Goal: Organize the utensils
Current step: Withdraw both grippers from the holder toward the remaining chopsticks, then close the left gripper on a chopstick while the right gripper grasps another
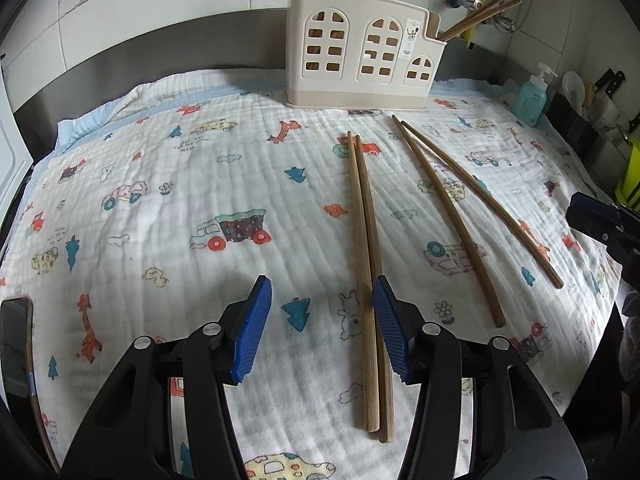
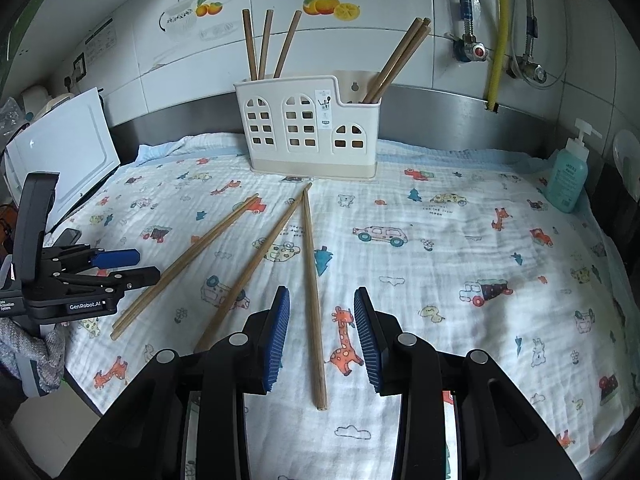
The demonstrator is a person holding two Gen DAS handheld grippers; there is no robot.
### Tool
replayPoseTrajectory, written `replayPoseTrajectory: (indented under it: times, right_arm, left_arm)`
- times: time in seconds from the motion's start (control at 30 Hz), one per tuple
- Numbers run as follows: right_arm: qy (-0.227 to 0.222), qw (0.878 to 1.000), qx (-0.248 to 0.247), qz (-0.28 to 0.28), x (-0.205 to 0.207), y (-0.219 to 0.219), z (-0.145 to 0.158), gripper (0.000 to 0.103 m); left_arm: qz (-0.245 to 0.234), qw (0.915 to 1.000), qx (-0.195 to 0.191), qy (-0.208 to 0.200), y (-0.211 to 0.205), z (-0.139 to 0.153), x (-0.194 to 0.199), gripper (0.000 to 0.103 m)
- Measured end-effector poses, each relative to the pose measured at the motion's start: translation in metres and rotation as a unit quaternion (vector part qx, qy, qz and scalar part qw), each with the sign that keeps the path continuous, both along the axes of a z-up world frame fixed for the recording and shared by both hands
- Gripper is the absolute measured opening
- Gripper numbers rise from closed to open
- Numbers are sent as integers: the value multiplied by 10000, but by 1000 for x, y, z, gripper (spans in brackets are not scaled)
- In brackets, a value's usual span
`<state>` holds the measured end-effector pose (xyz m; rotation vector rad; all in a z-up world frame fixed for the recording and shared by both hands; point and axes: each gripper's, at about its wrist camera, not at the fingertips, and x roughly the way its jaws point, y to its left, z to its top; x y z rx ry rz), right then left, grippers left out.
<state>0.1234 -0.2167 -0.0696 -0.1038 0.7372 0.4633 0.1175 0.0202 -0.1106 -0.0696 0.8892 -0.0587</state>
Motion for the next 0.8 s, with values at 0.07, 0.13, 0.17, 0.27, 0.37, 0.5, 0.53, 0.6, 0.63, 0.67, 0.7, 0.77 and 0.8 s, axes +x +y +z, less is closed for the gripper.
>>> replayPoseTrajectory:
  times: [0.07, 0.13, 0.17, 0.27, 0.37, 0.5, 0.53, 0.6, 0.63, 0.67, 0.7, 0.77, 0.8]
  right_arm:
    - [8, 10000, 8, -1, 1, 0, 0, 33]
    - [10, 10000, 3, -4, 1, 0, 0, 33]
    - [17, 10000, 5, -4, 1, 0, -1, 33]
    - [27, 10000, -7, 6, 2, 1, -2, 33]
    - [53, 10000, -5, 16, 3, 3, -5, 33]
    - [69, 10000, -6, 31, 2, 4, -6, 33]
    - [68, 10000, -3, 25, 1, 4, -6, 33]
    - [70, 10000, -2, 12, 1, 3, -6, 33]
    - [74, 10000, -4, 5, 1, 2, -6, 33]
    - [81, 10000, -2, -2, 1, 2, -7, 33]
    - [90, 10000, -4, -4, 1, 1, -7, 33]
    - [118, 9999, -12, -5, 1, 0, -10, 33]
    - [150, 9999, -9, 1, 2, 0, -12, 33]
  left_arm:
    - [-3, 10000, -5, 13, 0, -1, 1, 51]
    - [-38, 10000, -17, 23, 0, -2, 2, 50]
    - [-50, 10000, 26, 16, -1, -2, 2, 50]
    - [-75, 9999, 67, 9, -3, -2, 2, 48]
    - [-61, 9999, 155, -6, -6, -1, 2, 47]
    - [-89, 9988, 485, 7, -15, -6, 2, 44]
    - [-97, 9984, 556, -18, -17, -6, 2, 43]
    - [-53, 9986, 529, -22, -16, -6, 2, 41]
    - [-24, 9987, 511, -24, -14, -6, 2, 39]
    - [18, 9987, 499, -25, -12, -5, 2, 36]
    - [51, 9988, 484, -21, -11, -5, 2, 35]
    - [87, 9988, 486, -23, -9, -5, 2, 31]
    - [107, 9987, 496, -21, -9, -4, 1, 31]
